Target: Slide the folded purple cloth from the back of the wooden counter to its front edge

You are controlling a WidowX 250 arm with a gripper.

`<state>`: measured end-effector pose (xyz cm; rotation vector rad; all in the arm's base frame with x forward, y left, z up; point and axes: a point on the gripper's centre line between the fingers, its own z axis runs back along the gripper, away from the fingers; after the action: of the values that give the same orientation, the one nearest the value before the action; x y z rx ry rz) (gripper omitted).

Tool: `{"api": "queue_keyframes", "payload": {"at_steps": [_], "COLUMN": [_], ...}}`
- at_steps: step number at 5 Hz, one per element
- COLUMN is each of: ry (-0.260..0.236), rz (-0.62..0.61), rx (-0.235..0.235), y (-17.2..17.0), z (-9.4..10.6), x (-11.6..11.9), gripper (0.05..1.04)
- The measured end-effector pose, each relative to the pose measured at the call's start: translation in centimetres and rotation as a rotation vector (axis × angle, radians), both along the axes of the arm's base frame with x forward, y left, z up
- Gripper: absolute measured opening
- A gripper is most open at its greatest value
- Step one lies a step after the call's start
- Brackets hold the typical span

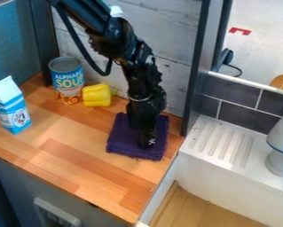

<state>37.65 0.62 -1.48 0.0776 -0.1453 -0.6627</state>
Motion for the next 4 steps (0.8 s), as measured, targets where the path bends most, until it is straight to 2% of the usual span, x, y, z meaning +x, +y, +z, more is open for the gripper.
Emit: {"api": "queue_keyframes", "payload": {"at_steps": [2, 3, 4], "ry": [0.039, 0.042, 0.036], "rz": [0.012, -0.019, -0.044], "rx": [0.036, 0.061, 0.063], "y": [0.4, -0.3, -1.0], "z": [0.0, 0.1, 0.0], "x": [-5.7, -8.3, -10.7], "gripper": [1.0, 1.0, 1.0]}}
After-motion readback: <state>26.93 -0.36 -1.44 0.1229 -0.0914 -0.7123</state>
